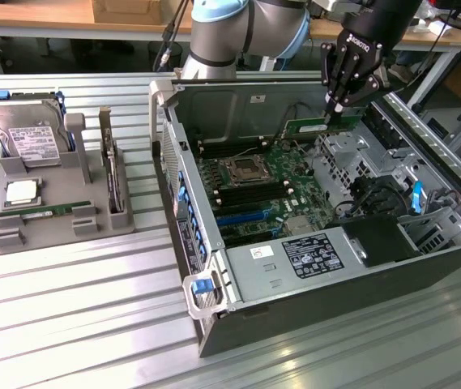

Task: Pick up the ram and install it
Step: 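Pick up the ram and move it above insertion slot, then insert the ram into the slot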

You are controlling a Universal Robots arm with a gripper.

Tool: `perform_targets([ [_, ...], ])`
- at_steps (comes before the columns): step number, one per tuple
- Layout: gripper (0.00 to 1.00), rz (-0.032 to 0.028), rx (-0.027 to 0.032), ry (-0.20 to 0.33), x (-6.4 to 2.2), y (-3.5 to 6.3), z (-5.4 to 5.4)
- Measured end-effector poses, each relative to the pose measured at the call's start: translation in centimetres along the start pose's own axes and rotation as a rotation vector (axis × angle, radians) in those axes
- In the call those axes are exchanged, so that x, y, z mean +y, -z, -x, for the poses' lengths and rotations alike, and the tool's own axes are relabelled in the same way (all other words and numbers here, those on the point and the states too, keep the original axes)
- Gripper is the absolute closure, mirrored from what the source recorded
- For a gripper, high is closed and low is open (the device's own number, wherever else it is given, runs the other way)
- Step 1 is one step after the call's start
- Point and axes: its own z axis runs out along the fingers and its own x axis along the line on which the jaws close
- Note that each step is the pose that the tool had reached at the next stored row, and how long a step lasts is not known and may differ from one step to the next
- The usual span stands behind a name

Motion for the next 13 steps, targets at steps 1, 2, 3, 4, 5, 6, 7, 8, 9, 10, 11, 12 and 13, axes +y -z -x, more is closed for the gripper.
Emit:
perform_targets([
  [1, 0.87, 0.0000, 0.0000, 0.000, 0.00, 0.00, 0.00],
  [2, 0.87, 0.0000, 0.0000, 0.000, 0.00, 0.00, 0.00],
  [3, 0.87, 0.0000, 0.0000, 0.000, 0.00, 0.00, 0.00],
  [4, 0.87, 0.0000, 0.0000, 0.000, 0.00, 0.00, 0.00],
  [5, 0.87, 0.0000, 0.0000, 0.000, 0.00, 0.00, 0.00],
  [6, 0.87, -0.0001, 0.0000, 0.000, 0.00, 0.00, 0.00],
  [7, 0.87, 0.0000, 0.0002, 0.000, 0.00, 0.00, 0.00],
  [8, 0.87, 0.0000, 0.0005, 0.000, 0.00, 0.00, 0.00],
  [9, 0.87, 0.0000, 0.0006, 0.000, 0.00, -0.02, 0.00],
  [10, 0.87, 0.0001, 0.0008, 0.000, -0.01, -0.04, 0.00],
  [11, 0.87, 0.0000, 0.0006, 0.000, -0.01, -0.08, 0.01],
  [12, 0.87, 0.0000, 0.0006, 0.000, 0.00, -0.12, 0.01],
  [13, 0.87, 0.0000, 0.0006, 0.000, 0.01, -0.18, 0.02],
])
